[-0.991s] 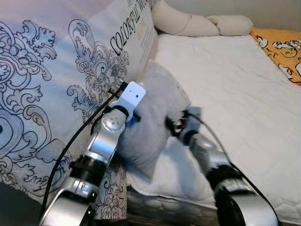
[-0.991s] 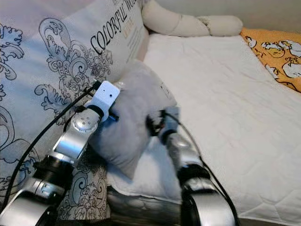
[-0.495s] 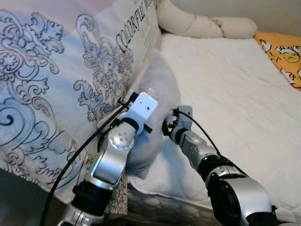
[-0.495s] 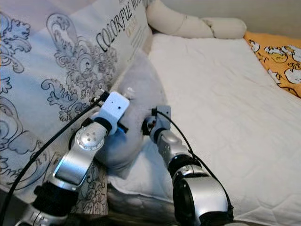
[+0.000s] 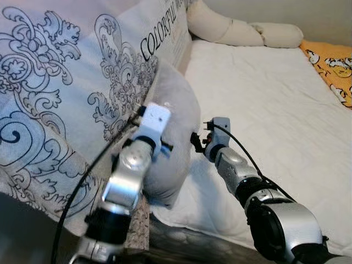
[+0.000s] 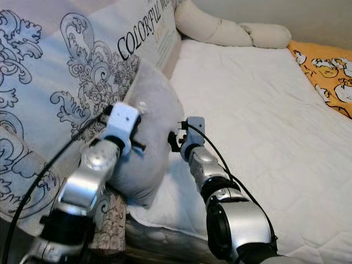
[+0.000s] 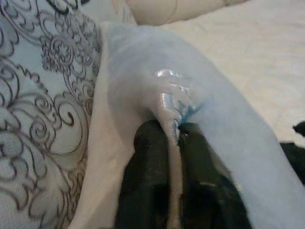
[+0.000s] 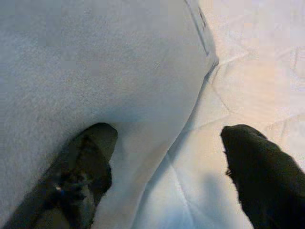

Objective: Clean up the room

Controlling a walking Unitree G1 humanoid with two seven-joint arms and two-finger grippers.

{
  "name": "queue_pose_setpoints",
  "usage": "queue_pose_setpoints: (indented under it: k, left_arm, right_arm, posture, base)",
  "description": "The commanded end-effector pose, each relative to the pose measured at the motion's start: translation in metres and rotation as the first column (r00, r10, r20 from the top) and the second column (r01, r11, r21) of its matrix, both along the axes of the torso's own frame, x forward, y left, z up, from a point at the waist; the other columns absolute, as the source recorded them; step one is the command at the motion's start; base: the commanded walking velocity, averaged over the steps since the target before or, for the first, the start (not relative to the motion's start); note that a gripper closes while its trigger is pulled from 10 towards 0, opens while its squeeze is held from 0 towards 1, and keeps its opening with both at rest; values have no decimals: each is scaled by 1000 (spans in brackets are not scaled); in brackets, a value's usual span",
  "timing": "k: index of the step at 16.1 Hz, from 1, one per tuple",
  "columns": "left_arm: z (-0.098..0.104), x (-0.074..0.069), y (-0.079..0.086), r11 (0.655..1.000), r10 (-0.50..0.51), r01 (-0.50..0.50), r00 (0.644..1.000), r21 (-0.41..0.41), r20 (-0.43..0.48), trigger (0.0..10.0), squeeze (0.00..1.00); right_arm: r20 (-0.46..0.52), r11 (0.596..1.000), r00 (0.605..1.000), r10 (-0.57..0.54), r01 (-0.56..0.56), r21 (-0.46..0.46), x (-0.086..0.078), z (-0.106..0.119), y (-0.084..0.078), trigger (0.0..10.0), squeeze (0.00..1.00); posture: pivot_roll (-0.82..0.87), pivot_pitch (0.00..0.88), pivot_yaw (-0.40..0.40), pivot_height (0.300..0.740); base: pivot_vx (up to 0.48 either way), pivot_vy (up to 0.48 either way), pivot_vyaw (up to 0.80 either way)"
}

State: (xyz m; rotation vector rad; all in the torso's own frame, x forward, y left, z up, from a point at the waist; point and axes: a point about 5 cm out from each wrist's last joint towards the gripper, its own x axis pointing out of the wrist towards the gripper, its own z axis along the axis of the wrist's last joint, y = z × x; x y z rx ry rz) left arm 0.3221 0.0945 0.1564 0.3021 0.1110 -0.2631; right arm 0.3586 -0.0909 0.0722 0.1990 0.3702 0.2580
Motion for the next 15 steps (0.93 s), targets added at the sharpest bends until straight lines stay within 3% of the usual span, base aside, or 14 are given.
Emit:
queue_pose_setpoints:
  k: [1, 4, 6, 8, 10, 11, 12, 15]
  left_arm:
    - [11, 6, 3, 999, -31, 32, 998, -18, 51, 10000, 1000]
    - [30, 8, 5, 996, -91, 90, 981, 14, 172, 10000, 1000]
    - [42, 8, 9, 990, -126, 101, 946, 98, 299, 10000, 1000]
    - [55, 7, 9, 989, -147, 132, 913, 64, 381, 10000, 1000]
    - [63, 6, 8, 988, -145, 156, 902, 4, 407, 10000, 906]
    - [68, 5, 6, 970, -108, 181, 919, -163, 380, 10000, 635]
    - [75, 0, 4, 909, -63, 203, 931, -365, 361, 10000, 0]
    - [74, -10, 4, 872, -36, 209, 929, -443, 368, 10000, 0]
  right_arm:
    - [26, 999, 999, -18, 17, 44, -1, -1, -6, 10000, 1000]
    - [65, 993, 998, -23, 15, 121, -7, -7, -18, 10000, 1000]
    - [123, 983, 990, -63, 40, 180, -15, -11, -28, 10000, 1000]
    - [188, 970, 975, -122, 78, 229, -22, -9, -39, 10000, 1000]
    - [237, 960, 957, -169, 106, 258, -27, -3, -46, 10000, 1000]
    - [271, 956, 937, -222, 155, 249, -35, 1, -54, 10000, 1000]
    - [309, 942, 900, -306, 239, 235, -52, 10, -64, 10000, 1000]
    - [354, 949, 884, -304, 248, 196, -72, 25, -66, 10000, 1000]
  posture:
    - [82, 0, -27, 740]
    - [73, 0, -18, 740]
    - [57, 0, -7, 740]
    - [41, 0, 2, 740]
    - [36, 0, 5, 740]
    - [15, 0, 11, 740]
    - [7, 0, 6, 740]
    - [2, 0, -8, 740]
  base:
    - [0, 0, 0]
    - [0, 0, 0]
    - [0, 0, 0]
    - [0, 0, 0]
    - [0, 0, 0]
    - [0, 0, 0]
    - [0, 0, 0]
    - [0, 0, 0]
